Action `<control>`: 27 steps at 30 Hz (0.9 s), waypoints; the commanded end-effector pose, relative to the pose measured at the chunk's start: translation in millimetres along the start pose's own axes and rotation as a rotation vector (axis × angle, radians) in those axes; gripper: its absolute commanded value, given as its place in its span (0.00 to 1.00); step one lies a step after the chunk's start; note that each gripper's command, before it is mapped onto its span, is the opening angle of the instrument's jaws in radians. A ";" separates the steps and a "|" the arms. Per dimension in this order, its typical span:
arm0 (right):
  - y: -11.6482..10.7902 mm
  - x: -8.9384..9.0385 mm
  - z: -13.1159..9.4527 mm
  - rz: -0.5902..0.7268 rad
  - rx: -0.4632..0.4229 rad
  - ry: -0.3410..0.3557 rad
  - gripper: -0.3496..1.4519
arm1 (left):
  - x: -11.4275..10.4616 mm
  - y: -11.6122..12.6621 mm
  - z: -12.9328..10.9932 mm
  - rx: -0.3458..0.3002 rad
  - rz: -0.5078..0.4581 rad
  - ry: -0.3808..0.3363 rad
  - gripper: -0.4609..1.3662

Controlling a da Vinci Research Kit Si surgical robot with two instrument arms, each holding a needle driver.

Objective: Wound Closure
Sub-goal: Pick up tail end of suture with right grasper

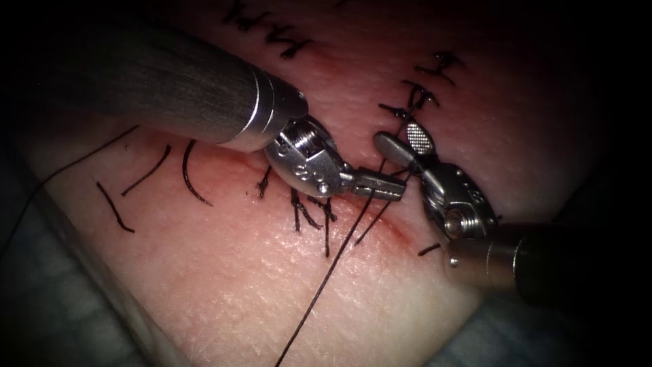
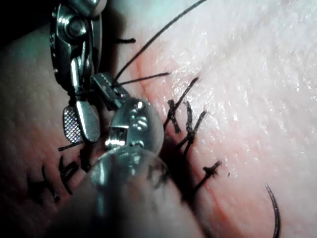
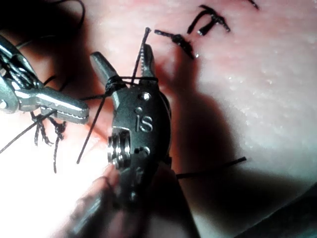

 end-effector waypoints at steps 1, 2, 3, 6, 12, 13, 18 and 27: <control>0.0 0.1 0.2 0.000 -0.001 -0.001 0.59 | 0.0 0.0 0.0 -0.005 0.000 0.000 0.06; 0.1 0.1 0.4 0.000 -0.002 0.000 0.59 | 0.0 0.0 0.0 -0.005 0.000 0.000 0.06; 0.1 0.2 0.6 0.000 -0.004 0.000 0.59 | 0.0 0.0 0.1 -0.005 0.000 0.000 0.06; 0.3 0.3 1.1 0.000 -0.001 -0.001 0.59 | 0.0 0.0 0.1 -0.005 0.000 0.000 0.06; 0.6 0.2 1.7 -0.001 -0.006 -0.003 0.59 | 0.0 0.0 0.1 -0.009 0.000 0.002 0.06; 0.6 0.2 1.8 -0.001 -0.007 -0.006 0.59 | 0.0 0.0 0.1 -0.010 0.000 0.005 0.06; 0.6 0.1 1.8 -0.002 -0.007 -0.011 0.60 | 0.1 0.0 0.1 -0.011 0.001 0.008 0.06; 1.0 -0.1 0.9 -0.007 -0.077 -0.012 0.65 | 0.3 0.2 0.1 -0.015 0.001 0.010 0.06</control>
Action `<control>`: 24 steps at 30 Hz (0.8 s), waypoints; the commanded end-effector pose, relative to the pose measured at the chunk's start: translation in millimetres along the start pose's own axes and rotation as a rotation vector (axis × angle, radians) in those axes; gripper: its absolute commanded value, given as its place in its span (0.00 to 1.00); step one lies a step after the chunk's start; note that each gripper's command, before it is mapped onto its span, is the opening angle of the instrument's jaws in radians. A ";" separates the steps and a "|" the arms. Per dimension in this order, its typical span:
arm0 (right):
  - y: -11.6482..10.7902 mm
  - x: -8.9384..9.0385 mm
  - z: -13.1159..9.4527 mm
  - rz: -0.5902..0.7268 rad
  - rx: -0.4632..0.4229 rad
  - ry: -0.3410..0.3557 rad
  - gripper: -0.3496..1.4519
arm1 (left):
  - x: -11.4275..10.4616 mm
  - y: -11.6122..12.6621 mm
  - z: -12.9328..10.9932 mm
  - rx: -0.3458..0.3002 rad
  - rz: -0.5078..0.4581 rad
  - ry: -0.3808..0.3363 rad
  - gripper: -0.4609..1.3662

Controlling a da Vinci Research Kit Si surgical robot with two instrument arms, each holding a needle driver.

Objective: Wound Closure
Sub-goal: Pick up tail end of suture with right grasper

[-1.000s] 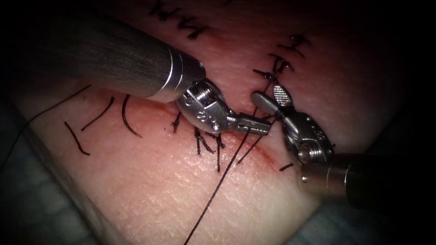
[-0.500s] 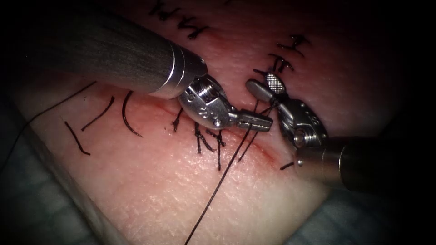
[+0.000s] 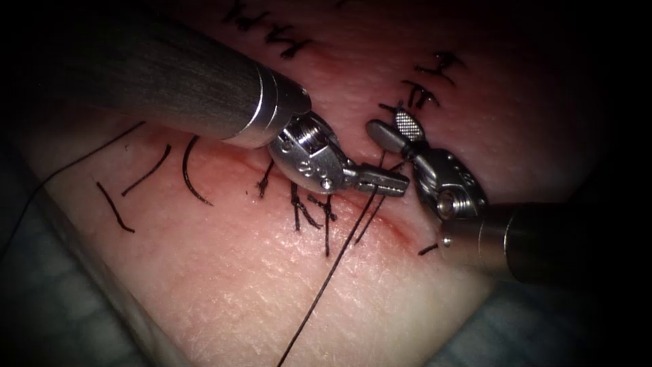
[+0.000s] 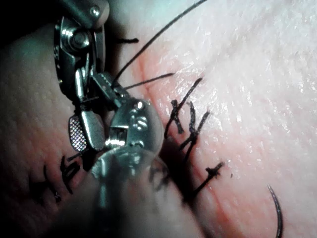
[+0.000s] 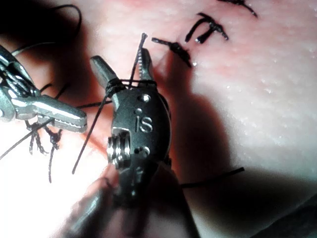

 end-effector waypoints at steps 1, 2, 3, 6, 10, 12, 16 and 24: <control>0.2 0.1 -0.1 -0.001 -0.009 0.003 0.65 | 0.0 0.0 0.0 -0.007 0.000 0.001 0.06; 0.3 0.1 -0.1 -0.001 -0.013 0.005 0.65 | 0.0 0.0 0.0 -0.007 0.000 0.001 0.06; 0.4 0.1 -0.1 -0.001 -0.017 0.004 0.66 | 0.0 0.0 0.0 -0.007 0.000 0.001 0.06; 0.9 0.0 -0.1 -0.003 -0.035 0.002 0.67 | 0.1 0.1 0.0 -0.007 0.000 0.001 0.06; 1.4 -0.3 0.1 0.006 -0.046 -0.004 0.70 | 0.1 0.2 0.1 -0.013 0.002 0.002 0.06; 1.4 -0.3 0.3 0.006 -0.047 -0.003 0.71 | 0.1 0.2 0.1 -0.013 0.002 0.002 0.06; 1.3 -0.2 0.9 0.007 -0.046 -0.004 0.70 | 0.2 0.2 0.1 -0.013 0.002 0.002 0.06; 1.4 0.0 2.1 0.007 -0.037 -0.008 0.68 | 0.3 0.0 0.1 -0.016 -0.001 0.002 0.06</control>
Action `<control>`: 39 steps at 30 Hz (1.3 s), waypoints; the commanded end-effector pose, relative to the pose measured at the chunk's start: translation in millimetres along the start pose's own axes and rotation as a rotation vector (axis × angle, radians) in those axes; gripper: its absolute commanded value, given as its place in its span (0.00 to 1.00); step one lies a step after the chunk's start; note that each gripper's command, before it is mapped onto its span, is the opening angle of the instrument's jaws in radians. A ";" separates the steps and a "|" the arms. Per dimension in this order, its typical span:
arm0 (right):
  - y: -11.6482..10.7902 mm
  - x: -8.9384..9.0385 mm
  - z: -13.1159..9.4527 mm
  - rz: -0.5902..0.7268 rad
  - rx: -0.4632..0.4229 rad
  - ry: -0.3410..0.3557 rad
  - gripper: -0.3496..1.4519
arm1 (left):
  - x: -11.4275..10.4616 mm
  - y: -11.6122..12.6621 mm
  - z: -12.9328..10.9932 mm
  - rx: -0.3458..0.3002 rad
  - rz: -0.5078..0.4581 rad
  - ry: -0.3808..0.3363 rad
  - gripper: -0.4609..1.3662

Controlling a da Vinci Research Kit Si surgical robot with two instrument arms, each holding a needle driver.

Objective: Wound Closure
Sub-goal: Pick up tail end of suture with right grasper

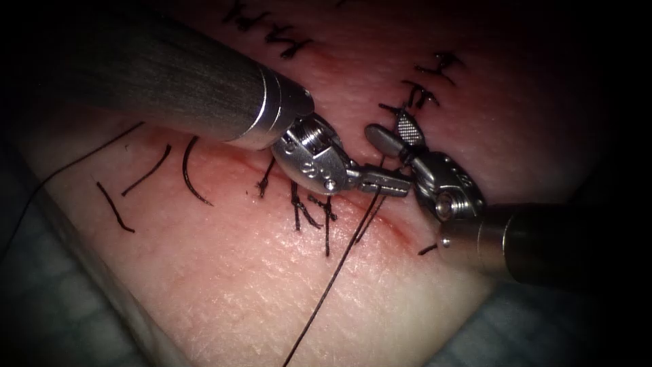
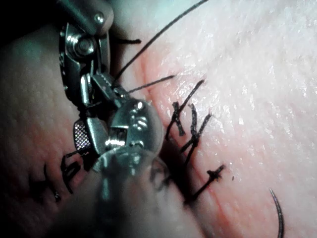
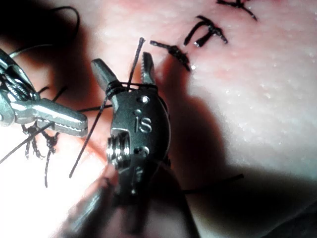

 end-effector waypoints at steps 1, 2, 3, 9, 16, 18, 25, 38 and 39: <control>0.0 0.1 0.3 0.000 0.002 -0.004 0.67 | 0.1 -0.2 -0.1 -0.008 0.004 0.001 0.06; 0.0 0.1 0.4 0.000 0.002 -0.004 0.67 | 0.1 -0.2 -0.1 -0.008 0.003 0.001 0.06; 0.0 0.1 0.5 0.000 0.004 -0.006 0.66 | 0.1 -0.3 -0.1 -0.008 0.003 0.001 0.06; -0.2 0.1 1.0 0.008 0.021 -0.001 0.47 | 0.1 -0.3 -0.2 -0.008 0.003 0.002 0.06; -1.1 -0.4 0.5 0.036 0.056 -0.029 0.00 | 0.1 -0.3 -0.2 -0.008 0.003 0.002 0.06; -1.2 -0.4 0.4 0.037 0.055 -0.029 0.00 | 0.1 -0.3 -0.2 -0.008 0.003 0.002 0.06; -1.3 -0.4 0.2 0.037 0.056 -0.030 0.00 | 0.1 -0.2 -0.2 -0.009 0.003 0.002 0.06; -1.9 0.0 -0.6 0.038 0.053 -0.039 0.00 | 0.1 -0.1 -0.1 -0.009 0.004 0.002 0.06; -1.9 0.0 -0.6 0.039 0.053 -0.039 0.00 | 0.1 -0.1 -0.1 -0.009 0.004 0.002 0.06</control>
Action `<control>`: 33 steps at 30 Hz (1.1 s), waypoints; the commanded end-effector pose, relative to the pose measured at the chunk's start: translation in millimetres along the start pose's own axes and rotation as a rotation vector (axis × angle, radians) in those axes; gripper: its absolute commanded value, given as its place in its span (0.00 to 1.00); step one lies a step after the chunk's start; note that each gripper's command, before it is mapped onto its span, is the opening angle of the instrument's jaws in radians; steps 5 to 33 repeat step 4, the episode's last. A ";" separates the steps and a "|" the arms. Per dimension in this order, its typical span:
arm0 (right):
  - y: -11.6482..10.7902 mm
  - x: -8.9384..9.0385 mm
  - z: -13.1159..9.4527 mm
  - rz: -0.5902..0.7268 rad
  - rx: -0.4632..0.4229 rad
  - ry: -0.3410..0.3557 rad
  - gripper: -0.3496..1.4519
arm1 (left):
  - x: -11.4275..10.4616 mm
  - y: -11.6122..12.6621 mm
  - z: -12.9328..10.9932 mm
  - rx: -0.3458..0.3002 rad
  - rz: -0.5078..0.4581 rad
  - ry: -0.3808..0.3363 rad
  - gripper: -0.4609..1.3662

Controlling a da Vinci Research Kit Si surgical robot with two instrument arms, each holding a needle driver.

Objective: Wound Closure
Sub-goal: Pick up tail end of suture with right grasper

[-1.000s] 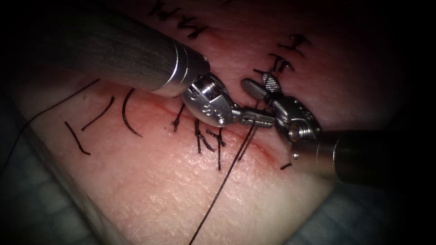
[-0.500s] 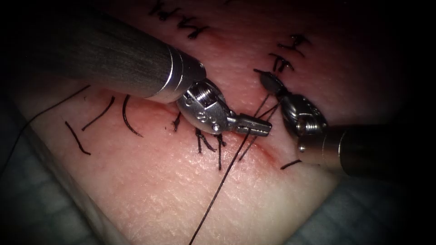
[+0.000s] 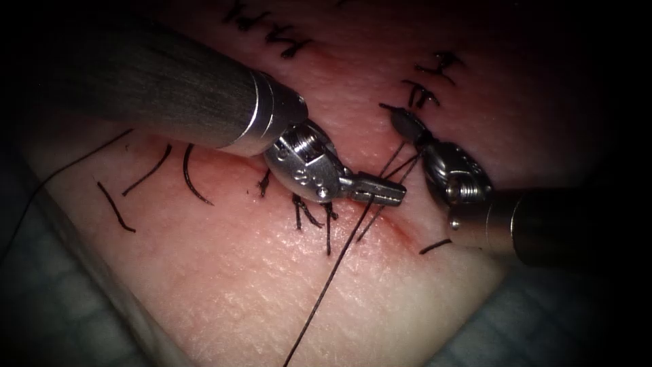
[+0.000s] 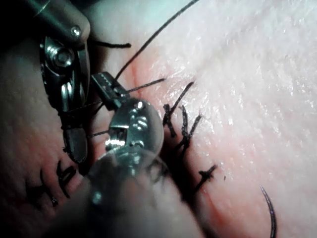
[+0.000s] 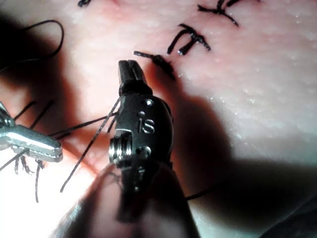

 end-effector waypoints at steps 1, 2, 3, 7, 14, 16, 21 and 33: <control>0.0 0.0 0.0 0.000 -0.007 0.000 0.00 | 0.0 0.0 0.0 -0.006 0.000 0.000 0.06; 0.0 0.0 0.0 0.000 -0.007 0.000 0.00 | 0.1 0.0 0.0 -0.006 0.000 0.000 0.06; -0.1 0.0 0.0 0.000 -0.007 0.000 0.00 | 0.1 0.0 0.0 -0.006 0.000 0.000 0.06; -0.1 0.0 0.0 0.000 -0.007 0.000 0.00 | 0.1 0.0 0.0 -0.006 0.000 0.000 0.06; -0.1 0.0 0.0 0.000 -0.007 0.000 0.00 | 0.1 0.0 0.0 -0.006 0.000 0.000 0.06; -0.1 0.0 0.0 0.000 -0.007 0.000 0.00 | 0.1 0.0 0.0 -0.006 0.000 0.000 0.06; -0.1 0.0 0.0 0.000 -0.007 0.000 0.00 | 0.1 0.0 0.0 -0.006 0.000 0.000 0.06; -0.1 0.0 0.0 0.000 -0.007 0.000 0.00 | 0.1 0.0 0.0 -0.006 0.000 0.000 0.06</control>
